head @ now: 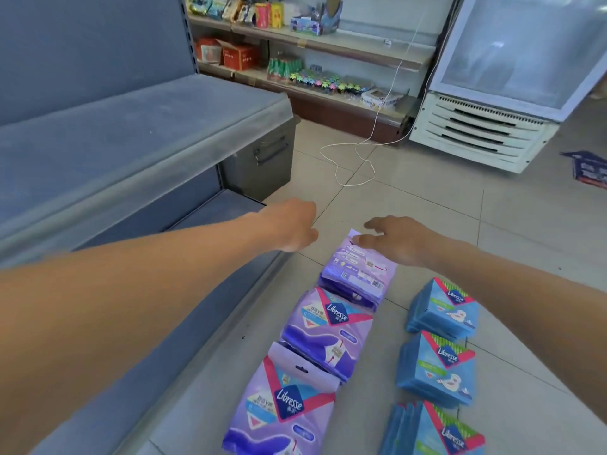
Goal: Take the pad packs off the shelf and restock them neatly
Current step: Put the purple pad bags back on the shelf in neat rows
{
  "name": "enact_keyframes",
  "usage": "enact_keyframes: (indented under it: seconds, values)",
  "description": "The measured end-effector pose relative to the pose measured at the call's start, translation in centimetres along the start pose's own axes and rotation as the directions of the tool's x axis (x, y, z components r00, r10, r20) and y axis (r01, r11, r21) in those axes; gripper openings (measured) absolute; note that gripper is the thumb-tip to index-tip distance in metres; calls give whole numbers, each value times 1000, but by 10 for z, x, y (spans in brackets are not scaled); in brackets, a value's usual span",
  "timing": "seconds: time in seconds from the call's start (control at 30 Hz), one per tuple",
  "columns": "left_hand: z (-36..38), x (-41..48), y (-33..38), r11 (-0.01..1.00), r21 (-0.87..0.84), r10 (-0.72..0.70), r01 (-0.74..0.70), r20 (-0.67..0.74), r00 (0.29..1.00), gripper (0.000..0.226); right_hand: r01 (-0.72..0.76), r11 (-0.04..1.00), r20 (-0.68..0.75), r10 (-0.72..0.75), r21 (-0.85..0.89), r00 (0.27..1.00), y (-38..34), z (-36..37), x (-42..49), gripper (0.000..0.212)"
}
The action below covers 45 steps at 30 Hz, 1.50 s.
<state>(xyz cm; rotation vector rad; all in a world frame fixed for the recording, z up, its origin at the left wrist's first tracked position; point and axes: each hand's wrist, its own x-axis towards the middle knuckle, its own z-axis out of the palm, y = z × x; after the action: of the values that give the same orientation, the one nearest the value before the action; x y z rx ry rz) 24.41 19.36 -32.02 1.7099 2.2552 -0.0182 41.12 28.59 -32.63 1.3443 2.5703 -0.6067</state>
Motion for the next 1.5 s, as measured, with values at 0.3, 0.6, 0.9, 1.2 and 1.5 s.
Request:
enact_keyframes:
  seconds: [0.3, 0.6, 0.9, 1.2, 1.5]
  values:
    - [26, -47, 12, 1000, -24, -16, 14, -86, 996, 41, 28, 998, -35, -30, -57, 999, 3, 18, -48, 58]
    - [79, -63, -12, 970, -212, -117, 121, 32, 993, 35, -111, 982, -62, 121, 150, 991, 0, 54, -61, 41]
    - [226, -60, -54, 851, -368, -292, 375, 264, 919, 50, -376, 815, 107, 369, 440, 923, 13, 226, -57, 25]
    - [316, -74, -74, 558, -560, -461, 613, 405, 790, 73, -620, 337, 432, 488, 708, 758, 5, 334, -70, 32]
    - [346, -81, -84, 491, -627, -353, 604, 491, 797, 62, -571, 106, 477, 439, 814, 762, 7, 370, -70, 23]
